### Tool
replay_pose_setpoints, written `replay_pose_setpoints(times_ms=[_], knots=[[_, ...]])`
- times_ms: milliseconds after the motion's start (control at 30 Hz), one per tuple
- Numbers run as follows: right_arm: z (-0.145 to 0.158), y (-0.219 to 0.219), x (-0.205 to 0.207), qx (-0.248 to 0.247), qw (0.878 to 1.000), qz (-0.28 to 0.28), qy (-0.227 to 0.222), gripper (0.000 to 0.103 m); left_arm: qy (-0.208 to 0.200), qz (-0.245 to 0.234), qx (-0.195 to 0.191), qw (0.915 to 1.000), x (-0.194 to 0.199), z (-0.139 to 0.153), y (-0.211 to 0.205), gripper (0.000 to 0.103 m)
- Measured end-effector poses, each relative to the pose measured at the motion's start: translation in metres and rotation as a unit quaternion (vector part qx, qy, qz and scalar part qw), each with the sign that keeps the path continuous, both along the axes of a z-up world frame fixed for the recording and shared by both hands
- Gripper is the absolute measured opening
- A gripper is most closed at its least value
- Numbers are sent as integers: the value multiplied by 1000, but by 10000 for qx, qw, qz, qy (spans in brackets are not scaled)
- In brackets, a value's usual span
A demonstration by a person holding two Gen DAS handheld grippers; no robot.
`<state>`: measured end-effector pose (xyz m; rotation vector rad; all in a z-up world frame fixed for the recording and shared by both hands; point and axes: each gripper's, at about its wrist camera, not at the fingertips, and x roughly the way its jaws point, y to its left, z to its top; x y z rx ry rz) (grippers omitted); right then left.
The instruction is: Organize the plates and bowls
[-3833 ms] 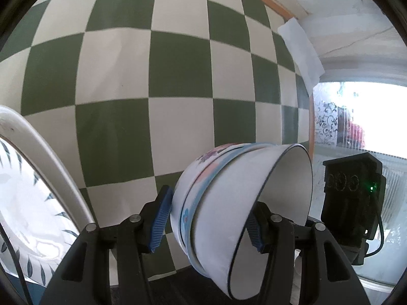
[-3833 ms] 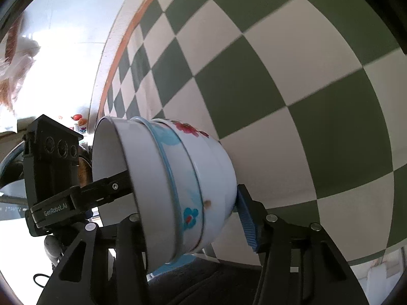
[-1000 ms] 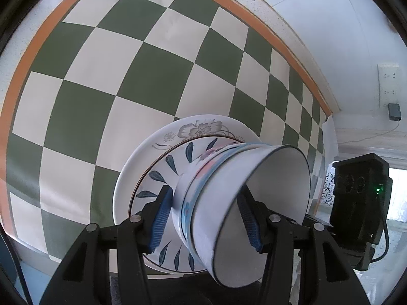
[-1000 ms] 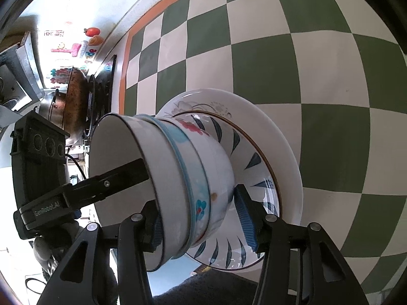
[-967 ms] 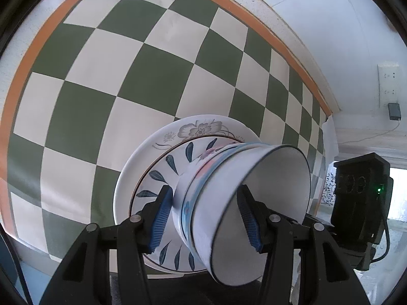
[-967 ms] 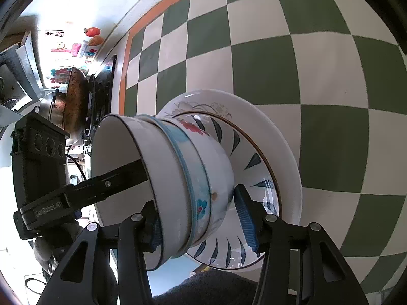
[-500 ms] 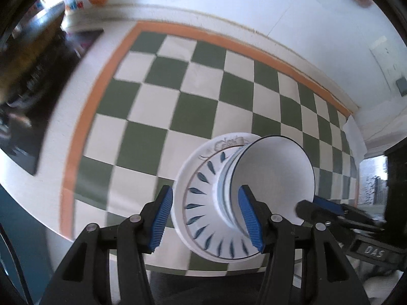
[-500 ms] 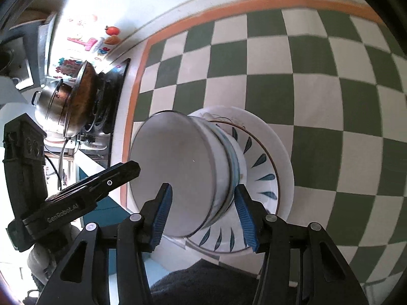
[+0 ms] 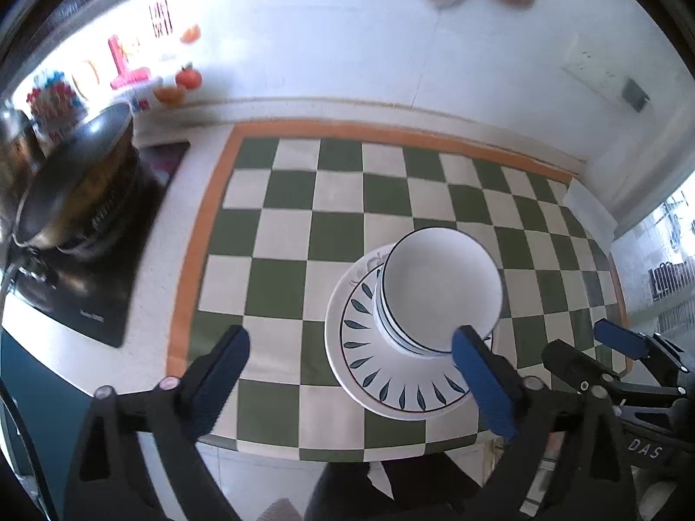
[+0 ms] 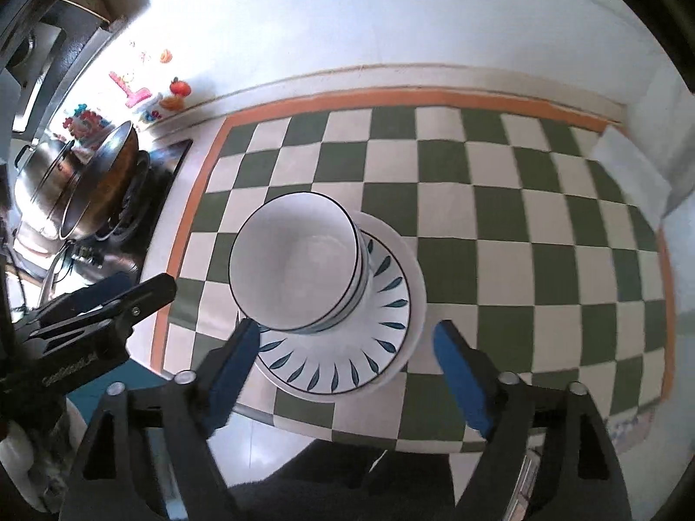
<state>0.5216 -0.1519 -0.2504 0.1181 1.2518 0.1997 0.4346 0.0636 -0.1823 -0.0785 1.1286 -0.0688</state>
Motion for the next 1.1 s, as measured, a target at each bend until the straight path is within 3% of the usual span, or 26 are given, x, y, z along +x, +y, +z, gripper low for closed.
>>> replay_pose_setpoints(times_ms=[333, 533, 867, 1100], knots=[[56, -8, -58, -175, 9965, -400, -715, 95, -567, -74, -106, 9983, -51, 48, -2, 101], [100, -11, -109, -161, 9914, -415, -1228, 96, -1070, 103, -19, 9942, -104, 87, -6, 101], [174, -25, -222, -124, 9780, -339, -2054, 96, -1516, 348, 192, 9876, -210, 132, -17, 101], [206, -35, -301, -165, 9751, -249, -2198, 97, -1724, 433, 278, 9837, -273, 154, -23, 101]])
